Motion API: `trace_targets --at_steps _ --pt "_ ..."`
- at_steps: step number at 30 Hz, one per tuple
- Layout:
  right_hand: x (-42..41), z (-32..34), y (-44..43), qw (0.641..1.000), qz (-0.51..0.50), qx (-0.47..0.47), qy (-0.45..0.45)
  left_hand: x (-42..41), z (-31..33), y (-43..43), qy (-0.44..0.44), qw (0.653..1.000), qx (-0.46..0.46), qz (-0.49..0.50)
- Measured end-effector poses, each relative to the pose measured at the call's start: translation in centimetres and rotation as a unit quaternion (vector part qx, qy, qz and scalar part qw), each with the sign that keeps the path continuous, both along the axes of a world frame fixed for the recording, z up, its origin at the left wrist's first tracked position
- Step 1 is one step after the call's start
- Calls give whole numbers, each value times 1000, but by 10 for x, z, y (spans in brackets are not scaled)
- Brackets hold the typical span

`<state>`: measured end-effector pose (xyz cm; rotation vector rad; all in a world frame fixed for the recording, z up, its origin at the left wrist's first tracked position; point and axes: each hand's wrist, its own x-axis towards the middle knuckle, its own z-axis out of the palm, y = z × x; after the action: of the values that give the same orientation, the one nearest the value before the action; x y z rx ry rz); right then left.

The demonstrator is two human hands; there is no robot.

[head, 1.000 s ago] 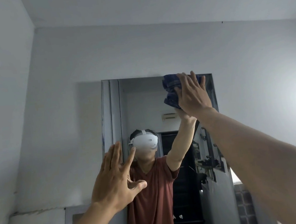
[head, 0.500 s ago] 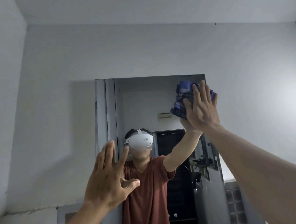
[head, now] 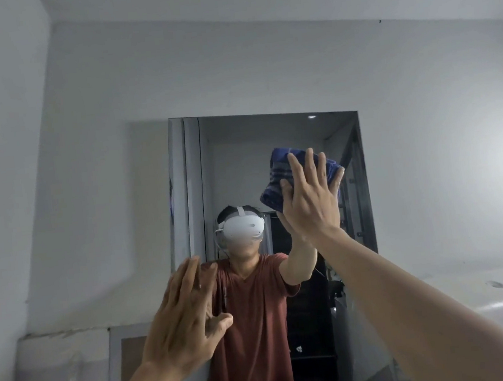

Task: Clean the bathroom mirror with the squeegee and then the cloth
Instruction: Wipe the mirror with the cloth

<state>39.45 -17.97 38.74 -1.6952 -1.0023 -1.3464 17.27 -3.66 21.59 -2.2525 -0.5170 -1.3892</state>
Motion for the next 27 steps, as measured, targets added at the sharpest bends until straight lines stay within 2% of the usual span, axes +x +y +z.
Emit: trace_targets --at_steps 7,15,20,27 --pt "-47 -1 38 998 30 -33 -34 -2 2 3 27 999 -13 17" --pt "-94 12 71 993 40 -72 -80 -5 -21 -4 17 999 -17 35" --pt "-112 -2 82 968 43 -148 -196 -1 -28 2 30 998 -24 39" --pt "-102 -43 76 949 57 -194 -243 -3 -27 -2 37 998 -47 27"
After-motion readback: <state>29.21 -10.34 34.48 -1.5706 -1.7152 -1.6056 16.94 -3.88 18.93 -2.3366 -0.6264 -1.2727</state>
